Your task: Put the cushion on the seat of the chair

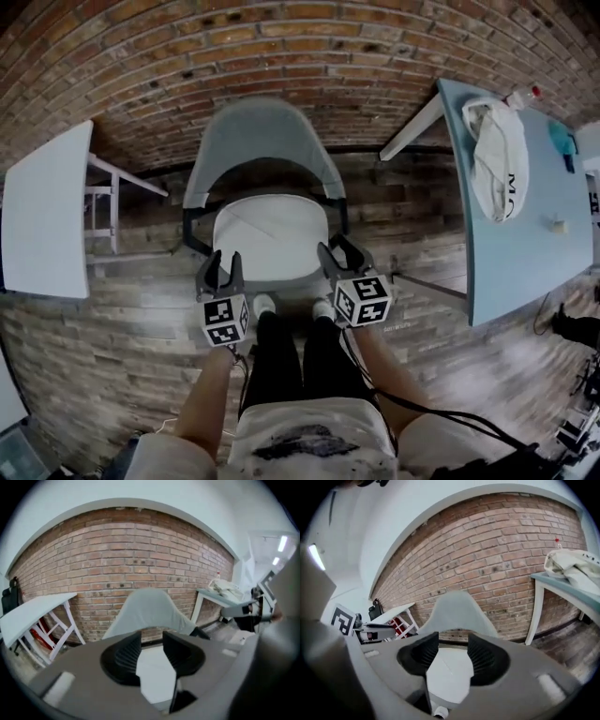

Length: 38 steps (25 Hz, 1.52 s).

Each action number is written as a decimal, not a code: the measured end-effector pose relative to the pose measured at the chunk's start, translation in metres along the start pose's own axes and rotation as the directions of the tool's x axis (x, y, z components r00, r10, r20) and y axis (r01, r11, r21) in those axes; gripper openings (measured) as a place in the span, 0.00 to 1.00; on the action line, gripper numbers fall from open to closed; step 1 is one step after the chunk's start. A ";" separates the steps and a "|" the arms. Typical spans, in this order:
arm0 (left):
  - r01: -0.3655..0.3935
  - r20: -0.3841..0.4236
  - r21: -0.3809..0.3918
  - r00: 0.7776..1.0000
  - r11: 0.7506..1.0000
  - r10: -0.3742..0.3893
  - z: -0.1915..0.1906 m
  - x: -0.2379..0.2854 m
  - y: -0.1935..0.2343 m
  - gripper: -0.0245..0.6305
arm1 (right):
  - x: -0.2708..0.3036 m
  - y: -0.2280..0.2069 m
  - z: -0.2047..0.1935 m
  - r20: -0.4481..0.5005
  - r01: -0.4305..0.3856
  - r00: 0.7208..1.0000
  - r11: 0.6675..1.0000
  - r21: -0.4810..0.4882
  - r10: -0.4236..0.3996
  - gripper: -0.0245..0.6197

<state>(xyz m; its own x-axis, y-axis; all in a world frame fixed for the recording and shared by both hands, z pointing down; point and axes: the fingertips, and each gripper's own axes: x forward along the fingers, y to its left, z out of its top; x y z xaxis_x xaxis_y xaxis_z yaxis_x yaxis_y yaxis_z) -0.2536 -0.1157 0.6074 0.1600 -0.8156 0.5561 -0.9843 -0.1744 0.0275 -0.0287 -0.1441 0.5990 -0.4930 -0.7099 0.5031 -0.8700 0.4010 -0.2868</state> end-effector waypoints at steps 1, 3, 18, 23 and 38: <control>0.004 0.019 0.014 1.000 1.000 -0.004 0.015 -0.010 -0.008 0.24 | -0.011 0.006 0.015 0.017 -0.016 1.000 1.000 -0.015 0.016 0.34; 0.009 0.057 0.020 0.998 1.000 -0.010 0.043 -0.028 -0.022 0.24 | -0.033 0.014 0.043 0.048 -0.033 0.998 0.998 -0.047 0.035 0.33; 0.012 0.269 0.033 0.963 0.999 -0.021 0.193 -0.125 -0.096 0.14 | -0.149 0.027 0.180 0.239 -0.081 0.965 0.988 -0.133 0.111 0.06; 0.007 0.295 0.055 0.955 0.998 -0.023 0.214 -0.143 -0.103 0.08 | -0.166 0.030 0.204 0.276 -0.085 0.954 0.986 -0.141 0.121 0.04; 0.012 0.346 0.038 0.938 0.999 -0.024 0.242 -0.151 -0.090 0.02 | -0.158 0.052 0.226 0.283 -0.119 0.944 0.976 -0.183 0.168 0.04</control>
<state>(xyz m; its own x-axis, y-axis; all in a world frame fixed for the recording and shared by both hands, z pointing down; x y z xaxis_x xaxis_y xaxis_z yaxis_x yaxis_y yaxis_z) -0.1710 -0.1105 0.3200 0.1998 -0.9516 0.2335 -0.9788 -0.2048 0.0028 0.0042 -0.1420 0.3204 -0.6111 -0.7668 0.1962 -0.7909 0.5815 -0.1906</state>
